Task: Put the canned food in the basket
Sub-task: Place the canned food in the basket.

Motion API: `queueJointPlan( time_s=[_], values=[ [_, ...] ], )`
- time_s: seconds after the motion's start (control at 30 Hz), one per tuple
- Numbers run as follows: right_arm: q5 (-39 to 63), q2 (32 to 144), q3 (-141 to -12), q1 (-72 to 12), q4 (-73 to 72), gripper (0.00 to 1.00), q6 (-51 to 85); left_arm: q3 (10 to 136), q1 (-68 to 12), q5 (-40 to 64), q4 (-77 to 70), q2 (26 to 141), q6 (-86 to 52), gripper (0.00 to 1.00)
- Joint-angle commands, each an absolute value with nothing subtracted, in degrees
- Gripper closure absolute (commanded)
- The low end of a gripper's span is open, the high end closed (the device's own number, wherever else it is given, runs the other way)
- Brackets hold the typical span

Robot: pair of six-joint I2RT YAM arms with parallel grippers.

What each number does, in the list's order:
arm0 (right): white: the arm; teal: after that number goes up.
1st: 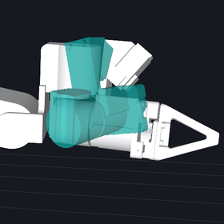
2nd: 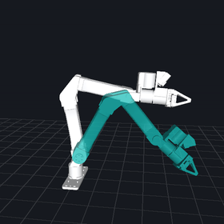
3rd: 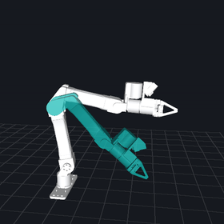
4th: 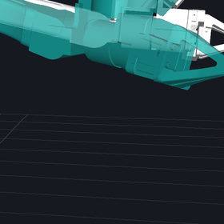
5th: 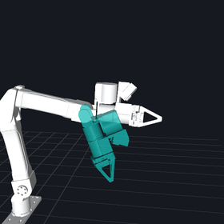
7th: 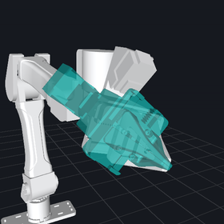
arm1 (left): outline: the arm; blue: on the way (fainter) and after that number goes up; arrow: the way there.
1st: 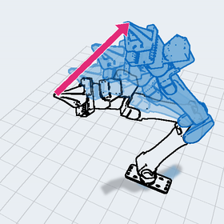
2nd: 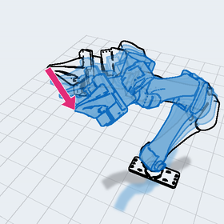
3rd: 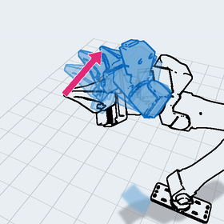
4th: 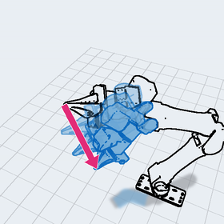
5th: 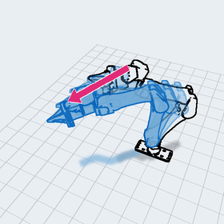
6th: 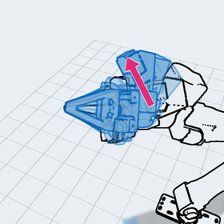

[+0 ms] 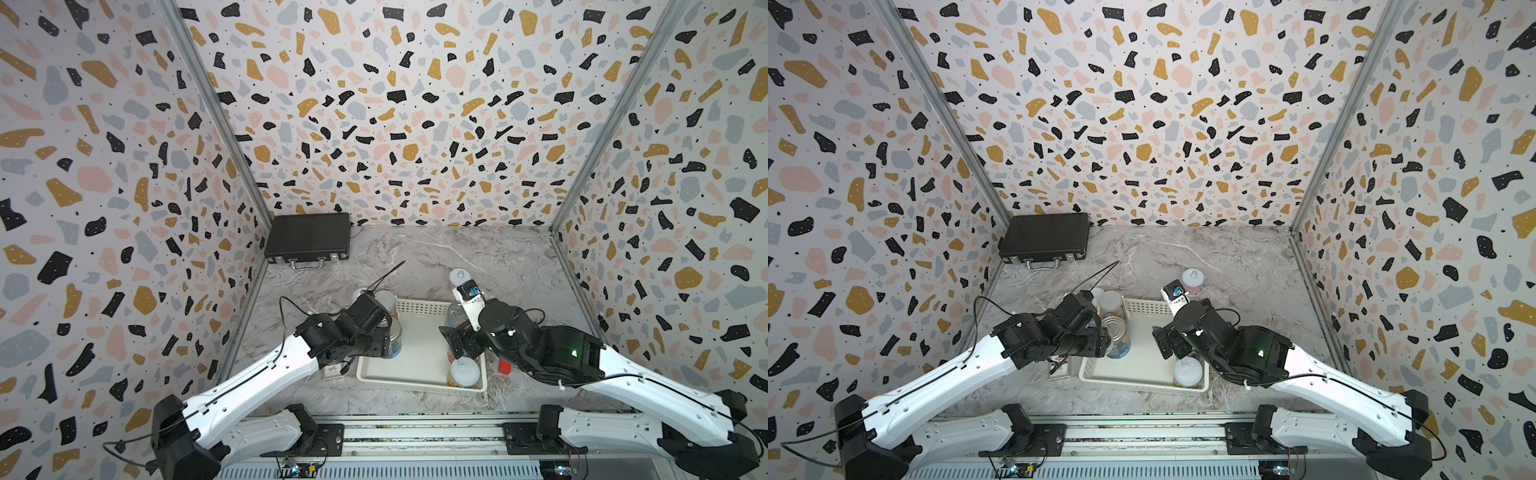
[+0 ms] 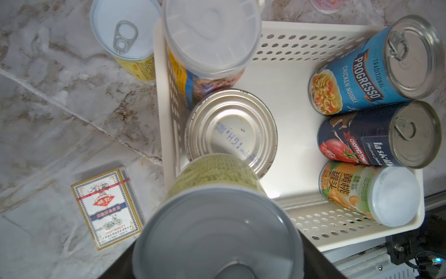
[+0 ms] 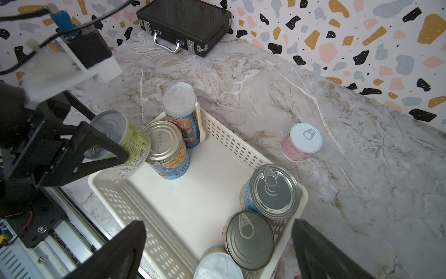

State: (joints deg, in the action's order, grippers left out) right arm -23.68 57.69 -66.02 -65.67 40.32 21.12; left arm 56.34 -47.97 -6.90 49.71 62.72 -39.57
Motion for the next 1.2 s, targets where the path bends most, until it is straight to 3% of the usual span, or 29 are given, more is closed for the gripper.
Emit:
queueJointPlan(
  time_s=[0.0,1.17],
  values=[
    [-24.53,56.43,-66.12,-65.59,40.68,0.00,20.58,55.22,-49.36,-8.06,46.64,60.90,-40.55,0.61],
    [-24.61,56.95,-65.33,-65.54,40.69,0.00,20.57,49.97,-58.96,-8.65,43.86,58.12,-45.45,0.63]
  ],
)
